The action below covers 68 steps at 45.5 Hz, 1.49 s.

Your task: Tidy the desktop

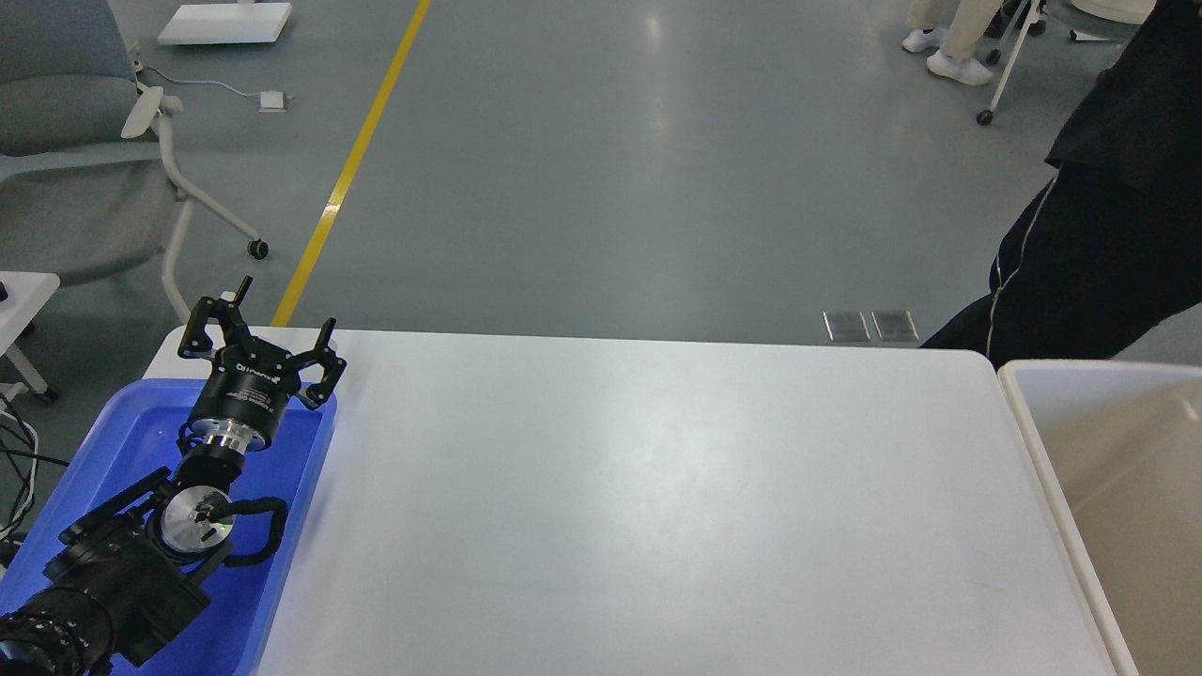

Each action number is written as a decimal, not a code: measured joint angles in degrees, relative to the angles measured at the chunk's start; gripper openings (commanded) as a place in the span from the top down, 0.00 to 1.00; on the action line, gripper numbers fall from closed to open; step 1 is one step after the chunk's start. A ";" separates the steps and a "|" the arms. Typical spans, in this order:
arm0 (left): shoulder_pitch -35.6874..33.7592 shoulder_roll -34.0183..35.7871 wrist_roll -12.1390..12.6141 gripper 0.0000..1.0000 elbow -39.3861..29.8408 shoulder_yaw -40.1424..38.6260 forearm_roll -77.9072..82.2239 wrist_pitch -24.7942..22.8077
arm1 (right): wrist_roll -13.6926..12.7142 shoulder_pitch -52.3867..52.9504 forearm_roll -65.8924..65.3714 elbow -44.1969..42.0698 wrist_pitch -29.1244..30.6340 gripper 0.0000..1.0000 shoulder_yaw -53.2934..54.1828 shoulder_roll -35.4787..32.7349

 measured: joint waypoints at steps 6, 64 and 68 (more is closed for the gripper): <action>0.00 0.00 0.00 0.00 0.00 0.00 0.00 0.00 | -0.31 -2.94 1.26 -1.14 -3.80 1.00 0.87 3.37; 0.00 0.00 0.01 0.00 0.00 -0.02 -0.01 0.00 | -0.31 -15.26 2.51 -1.33 -10.84 0.01 6.42 17.19; 0.00 0.00 0.01 0.00 0.00 -0.02 -0.01 0.00 | -0.31 -15.33 2.39 -1.00 -10.72 0.01 6.32 17.22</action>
